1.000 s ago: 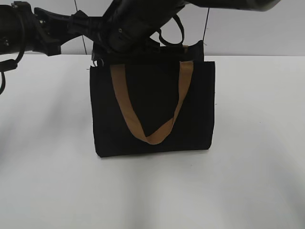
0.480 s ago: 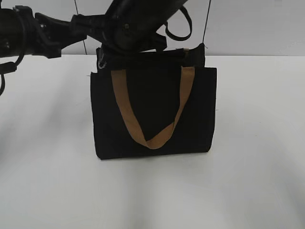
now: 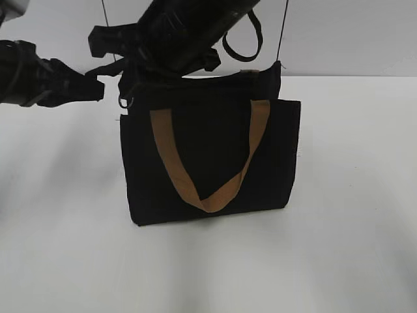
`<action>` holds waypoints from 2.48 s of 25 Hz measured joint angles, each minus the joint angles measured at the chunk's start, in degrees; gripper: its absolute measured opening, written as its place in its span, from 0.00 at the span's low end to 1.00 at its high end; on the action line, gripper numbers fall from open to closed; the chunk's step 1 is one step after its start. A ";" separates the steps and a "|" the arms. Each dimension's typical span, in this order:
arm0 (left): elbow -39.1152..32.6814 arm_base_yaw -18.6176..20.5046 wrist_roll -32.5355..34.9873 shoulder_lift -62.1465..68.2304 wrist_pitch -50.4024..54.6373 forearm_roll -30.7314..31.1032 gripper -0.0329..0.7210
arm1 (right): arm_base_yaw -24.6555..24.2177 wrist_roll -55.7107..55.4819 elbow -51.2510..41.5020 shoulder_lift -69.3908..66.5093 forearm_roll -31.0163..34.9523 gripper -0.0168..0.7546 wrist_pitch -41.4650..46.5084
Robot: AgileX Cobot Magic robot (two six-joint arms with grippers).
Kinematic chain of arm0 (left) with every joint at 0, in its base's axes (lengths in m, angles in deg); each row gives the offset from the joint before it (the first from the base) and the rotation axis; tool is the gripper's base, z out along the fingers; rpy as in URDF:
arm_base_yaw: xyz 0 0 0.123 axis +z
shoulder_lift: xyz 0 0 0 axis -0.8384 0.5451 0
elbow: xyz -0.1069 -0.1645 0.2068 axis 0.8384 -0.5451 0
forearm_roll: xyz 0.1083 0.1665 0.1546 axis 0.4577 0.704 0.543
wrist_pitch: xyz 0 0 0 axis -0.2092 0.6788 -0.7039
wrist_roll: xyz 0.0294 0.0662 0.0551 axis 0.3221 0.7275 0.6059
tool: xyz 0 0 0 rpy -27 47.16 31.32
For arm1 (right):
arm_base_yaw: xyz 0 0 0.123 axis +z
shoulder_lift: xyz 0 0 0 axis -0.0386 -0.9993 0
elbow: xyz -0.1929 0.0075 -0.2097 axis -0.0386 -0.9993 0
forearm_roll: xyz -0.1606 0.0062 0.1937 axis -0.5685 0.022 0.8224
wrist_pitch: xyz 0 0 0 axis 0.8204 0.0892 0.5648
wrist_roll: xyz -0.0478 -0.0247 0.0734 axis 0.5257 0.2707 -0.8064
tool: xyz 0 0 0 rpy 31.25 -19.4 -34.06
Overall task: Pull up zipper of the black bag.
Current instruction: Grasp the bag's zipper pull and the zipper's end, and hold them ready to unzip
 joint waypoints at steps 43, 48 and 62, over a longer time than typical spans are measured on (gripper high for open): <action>-0.59 4.90 -12.42 -3.82 -2.13 2.55 0.07 | -17.89 16.87 0.13 -4.82 31.47 0.01 18.54; -1.49 4.90 -12.47 -3.76 -1.32 2.55 0.07 | -19.63 16.58 0.13 -4.82 28.43 0.01 20.84; -3.32 4.90 -12.48 -3.76 3.88 2.55 0.07 | -27.84 16.40 0.13 -4.82 22.61 0.01 23.66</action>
